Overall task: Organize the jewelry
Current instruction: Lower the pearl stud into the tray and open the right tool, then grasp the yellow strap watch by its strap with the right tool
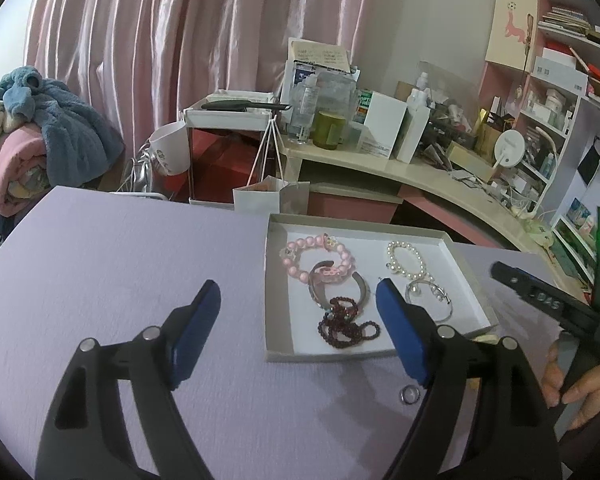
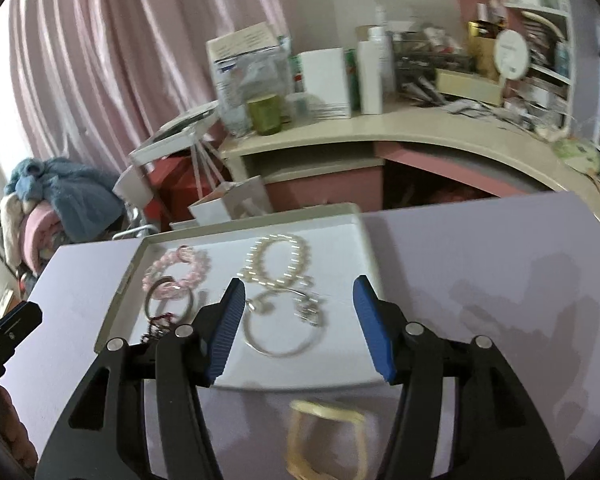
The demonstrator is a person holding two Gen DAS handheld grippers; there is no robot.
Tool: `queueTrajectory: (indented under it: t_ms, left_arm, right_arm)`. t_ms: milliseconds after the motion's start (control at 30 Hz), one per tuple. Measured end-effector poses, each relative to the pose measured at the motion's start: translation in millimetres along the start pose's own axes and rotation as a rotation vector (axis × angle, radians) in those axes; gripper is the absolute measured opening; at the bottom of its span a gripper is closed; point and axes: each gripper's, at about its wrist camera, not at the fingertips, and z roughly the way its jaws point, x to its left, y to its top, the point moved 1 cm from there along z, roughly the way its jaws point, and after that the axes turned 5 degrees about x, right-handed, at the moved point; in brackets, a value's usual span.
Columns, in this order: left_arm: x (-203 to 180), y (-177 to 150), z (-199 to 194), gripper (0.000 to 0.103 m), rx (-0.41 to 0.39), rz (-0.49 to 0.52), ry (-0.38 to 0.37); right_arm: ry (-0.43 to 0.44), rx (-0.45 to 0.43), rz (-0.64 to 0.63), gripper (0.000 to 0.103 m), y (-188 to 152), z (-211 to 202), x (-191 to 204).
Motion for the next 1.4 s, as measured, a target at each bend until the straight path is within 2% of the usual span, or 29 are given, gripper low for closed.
queueTrajectory:
  t_ms: [267,667,1000,1167,1400]
  left_arm:
    - [-1,-13,-6,0.08,0.02,0.005,-0.005]
    - [-2,-16,-8,0.08,0.023,0.006,-0.004]
    - [1,-21,-8,0.081,0.035,-0.001,0.001]
    - [0,-22,-7,0.082,0.038,0.001,-0.001]
    - [-3,-27,-5,0.085,0.052,-0.006,-0.008]
  right_arm:
    - [-0.043,0.002,0.056,0.058,-15,-19,-28]
    - [-0.016,0.071,0.017,0.058,-43,-12,-16]
    - [-0.006,0.127,0.005,0.066,-59,-3,-10]
    - [-0.023,0.157,-0.007,0.075,-65,3,-7]
    - [-0.059,0.185,-0.031,0.077,-69,11,-4]
